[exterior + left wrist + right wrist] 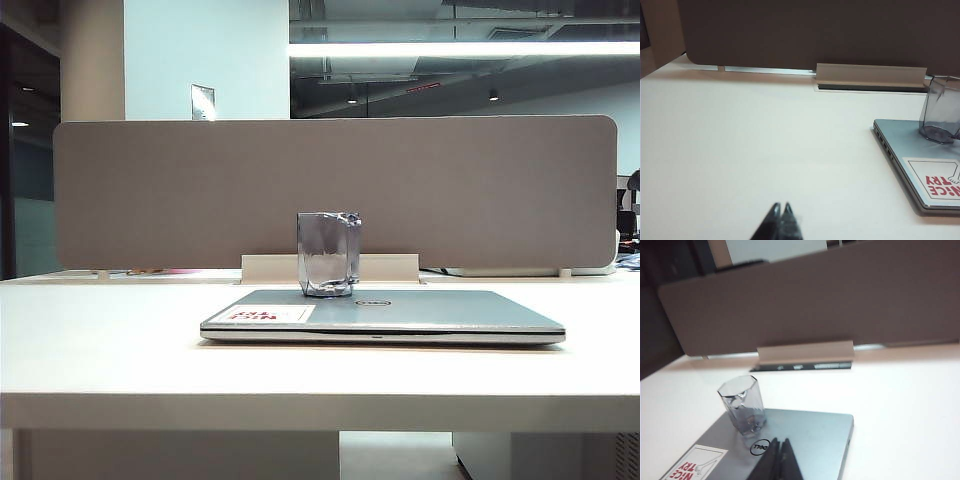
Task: Pick up the water cup and place it on the right side of the laptop.
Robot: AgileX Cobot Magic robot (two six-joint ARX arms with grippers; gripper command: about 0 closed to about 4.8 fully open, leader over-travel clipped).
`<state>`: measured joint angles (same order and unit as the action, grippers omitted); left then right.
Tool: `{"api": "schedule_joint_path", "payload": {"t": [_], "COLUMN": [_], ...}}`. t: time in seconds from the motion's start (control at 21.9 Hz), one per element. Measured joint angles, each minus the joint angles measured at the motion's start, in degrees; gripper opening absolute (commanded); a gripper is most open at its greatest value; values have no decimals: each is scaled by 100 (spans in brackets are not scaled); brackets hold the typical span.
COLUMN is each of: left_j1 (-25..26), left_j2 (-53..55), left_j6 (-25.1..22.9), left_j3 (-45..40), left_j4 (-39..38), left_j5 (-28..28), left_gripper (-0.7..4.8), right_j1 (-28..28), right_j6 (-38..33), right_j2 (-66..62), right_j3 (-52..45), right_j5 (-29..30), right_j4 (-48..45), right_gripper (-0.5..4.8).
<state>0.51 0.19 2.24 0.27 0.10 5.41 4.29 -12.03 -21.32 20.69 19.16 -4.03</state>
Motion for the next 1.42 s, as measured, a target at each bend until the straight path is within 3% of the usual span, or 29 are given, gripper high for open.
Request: {"api": "schedule_joint_path", "payload": {"t": [0.23,0.46,0.78,0.82,0.96,1.05,1.42], "left_j1": [0,0,0,0,0,-2,-2], "left_j2": [0,0,2,11,28,28,66], "left_j6": [0,0,-4,-4,-2,0,-2], "left_j3": [0,0,22,50,74,74,74], "left_j4": [0,2,177,177,201,175,153], "left_j5": [0,0,568,691,1322,1598,1698], "left_gripper": [-6,-6,-6,-6,-6,-6,-6], "right_j1": [-33,-485,-1816,-1906,-2129,-2227,-2592], "right_j6": [33,39,496,503,514,514,562], "right_j2": [-1296,-2197,-4463,-4760,-5604,-6159,-7285], "right_j3": [507,664,1132,1231,1561,1840,2702], "right_j5": [275,317,-72,-92,-103,-107,-120], "right_j4": [-424,-929,-1941,-2087,-2291,-2350,-2402], "right_gripper": [-1,-2,1,9,101,121,123]}}
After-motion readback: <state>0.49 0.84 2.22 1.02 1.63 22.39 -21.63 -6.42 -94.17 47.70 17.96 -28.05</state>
